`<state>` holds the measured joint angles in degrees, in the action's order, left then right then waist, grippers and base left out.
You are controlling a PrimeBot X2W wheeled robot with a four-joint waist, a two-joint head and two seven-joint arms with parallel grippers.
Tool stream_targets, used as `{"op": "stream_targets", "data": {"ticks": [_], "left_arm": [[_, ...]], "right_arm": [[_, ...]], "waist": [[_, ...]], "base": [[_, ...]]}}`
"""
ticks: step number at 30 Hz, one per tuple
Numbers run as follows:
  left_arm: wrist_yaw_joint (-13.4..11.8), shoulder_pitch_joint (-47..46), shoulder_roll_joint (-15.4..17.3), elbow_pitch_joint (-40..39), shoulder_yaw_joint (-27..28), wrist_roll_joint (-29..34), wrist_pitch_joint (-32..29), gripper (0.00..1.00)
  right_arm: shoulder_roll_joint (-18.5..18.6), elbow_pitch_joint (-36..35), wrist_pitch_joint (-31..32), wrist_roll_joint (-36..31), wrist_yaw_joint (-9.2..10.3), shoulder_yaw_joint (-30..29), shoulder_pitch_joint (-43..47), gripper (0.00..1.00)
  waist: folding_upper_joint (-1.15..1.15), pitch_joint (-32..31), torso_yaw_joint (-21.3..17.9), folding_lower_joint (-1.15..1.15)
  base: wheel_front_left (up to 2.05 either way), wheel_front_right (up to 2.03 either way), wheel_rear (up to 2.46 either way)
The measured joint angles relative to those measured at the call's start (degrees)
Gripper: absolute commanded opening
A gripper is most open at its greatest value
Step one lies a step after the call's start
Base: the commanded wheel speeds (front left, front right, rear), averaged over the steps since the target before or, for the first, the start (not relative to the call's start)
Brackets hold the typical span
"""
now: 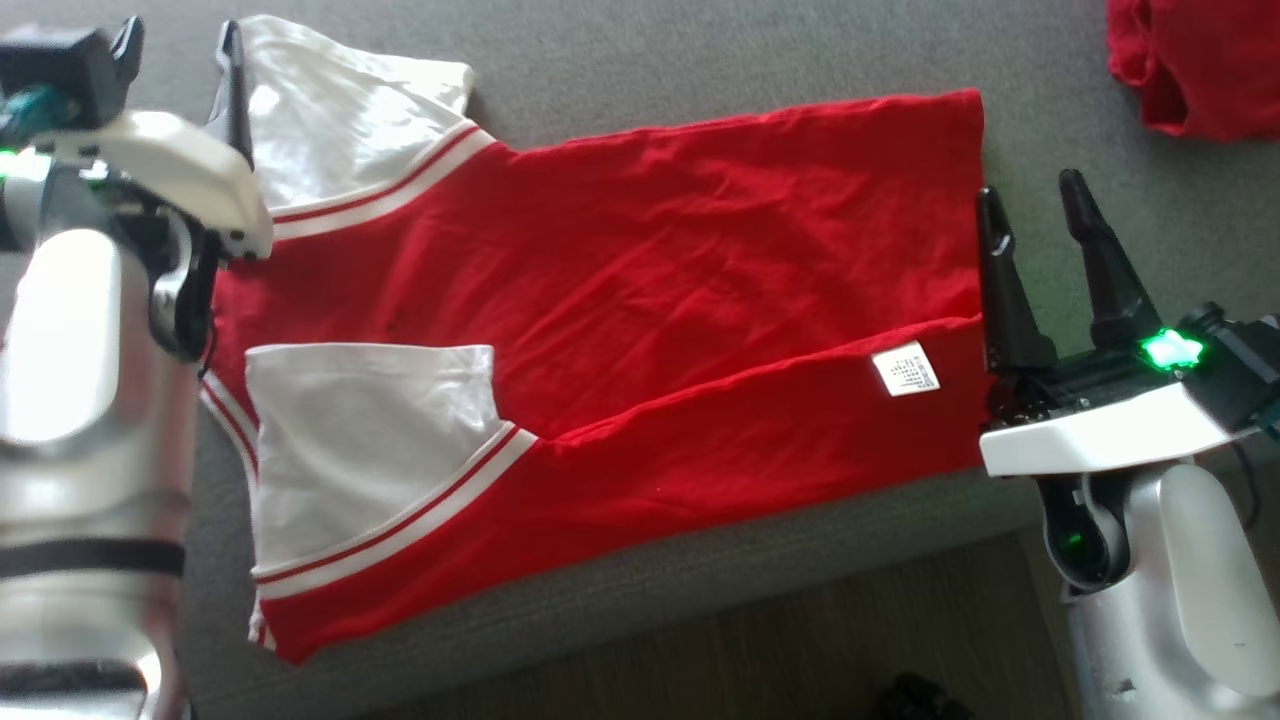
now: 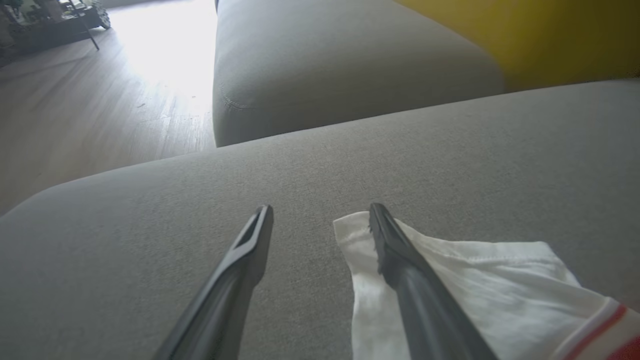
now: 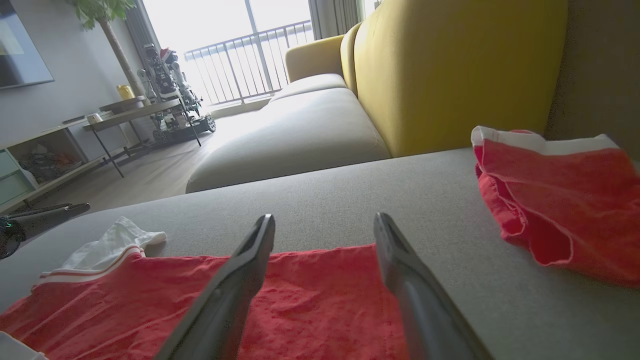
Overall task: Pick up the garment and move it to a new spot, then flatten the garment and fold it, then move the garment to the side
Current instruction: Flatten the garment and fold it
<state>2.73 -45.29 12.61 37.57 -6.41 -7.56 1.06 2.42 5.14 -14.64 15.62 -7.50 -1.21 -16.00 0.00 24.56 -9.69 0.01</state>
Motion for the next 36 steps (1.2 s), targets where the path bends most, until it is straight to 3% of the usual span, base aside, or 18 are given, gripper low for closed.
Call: {"op": "stream_targets", "data": {"ticks": [10, 22, 23, 25, 31, 36], "left_arm": [[0.8, -7.7, 1.2, 12.8, -2.6, 2.0, -1.6, 1.0], [2.9, -13.8, 1.0, 21.8, -6.0, 2.5, -1.5, 1.0], [2.9, -14.1, 1.0, 22.2, -6.0, 2.5, -1.5, 0.9], [3.4, -14.8, 0.5, 24.0, -6.1, 2.3, -1.5, 0.0], [3.8, -15.5, -0.1, 25.9, -7.0, 1.3, 0.7, 0.0], [3.8, -15.5, -0.8, 26.1, -7.1, 0.0, 6.0, 0.0]], "right_arm": [[0.0, 0.0, 0.0, 0.1, 0.0, 1.1, -0.2, 1.0], [0.0, 0.0, 0.0, 0.6, 0.0, 1.1, -1.4, 1.0], [0.0, 0.0, 0.0, 0.6, 0.0, 1.0, -1.4, 1.0], [0.0, 0.1, 0.0, 0.6, 0.0, 1.1, -1.4, 1.0], [0.0, 0.4, 0.0, 0.6, 0.0, 1.0, -1.4, 1.0], [0.0, 0.5, 0.0, 0.3, 0.0, 0.2, -1.4, 1.0]], "waist": [[0.0, 2.4, -2.1, -0.01], [0.0, 3.1, -2.6, -0.01], [0.0, 3.1, -2.6, -0.01], [0.0, 3.1, -2.4, -0.01], [0.0, 2.8, -1.9, -0.01], [0.0, 1.9, -0.7, -0.01]], "base": [[0.0, 0.0, 0.0], [0.0, 0.0, 0.0], [0.0, 0.0, 0.0], [0.0, 0.0, 0.0], [0.0, 0.0, 0.0], [0.0, 0.0, 0.0]]}}
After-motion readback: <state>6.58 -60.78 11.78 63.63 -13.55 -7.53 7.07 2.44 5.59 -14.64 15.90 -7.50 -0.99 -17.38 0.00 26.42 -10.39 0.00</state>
